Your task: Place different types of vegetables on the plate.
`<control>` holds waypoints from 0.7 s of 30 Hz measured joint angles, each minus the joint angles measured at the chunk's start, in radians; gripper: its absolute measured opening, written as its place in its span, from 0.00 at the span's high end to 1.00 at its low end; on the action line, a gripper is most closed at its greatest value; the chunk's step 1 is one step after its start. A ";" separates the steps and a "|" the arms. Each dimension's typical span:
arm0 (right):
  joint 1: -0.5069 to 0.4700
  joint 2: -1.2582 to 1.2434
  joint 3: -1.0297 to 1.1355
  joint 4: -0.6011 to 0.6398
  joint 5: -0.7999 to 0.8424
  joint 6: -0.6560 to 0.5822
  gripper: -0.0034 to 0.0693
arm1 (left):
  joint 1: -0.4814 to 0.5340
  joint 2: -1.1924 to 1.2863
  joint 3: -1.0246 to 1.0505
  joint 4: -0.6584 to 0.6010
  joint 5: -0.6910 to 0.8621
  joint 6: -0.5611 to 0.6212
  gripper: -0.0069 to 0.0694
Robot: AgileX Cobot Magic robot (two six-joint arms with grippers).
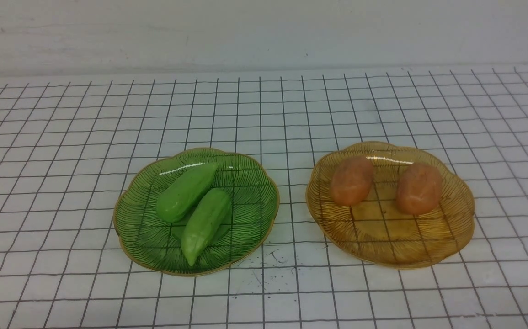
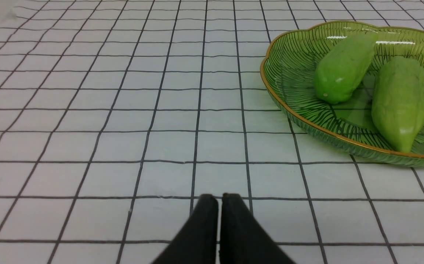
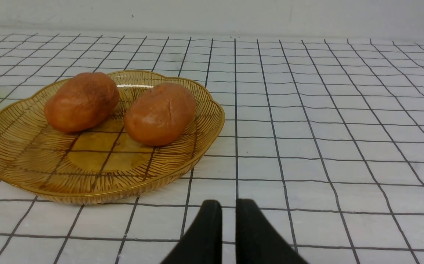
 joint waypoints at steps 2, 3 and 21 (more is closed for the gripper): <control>0.000 0.000 0.000 0.000 0.000 0.000 0.88 | 0.000 0.000 0.000 0.000 0.000 0.000 0.92; 0.000 0.000 0.000 0.000 0.000 0.000 0.88 | 0.000 0.000 0.000 0.000 0.000 0.000 0.92; 0.000 0.000 0.000 0.000 0.000 0.012 0.88 | 0.000 0.000 0.000 0.000 0.000 0.000 0.92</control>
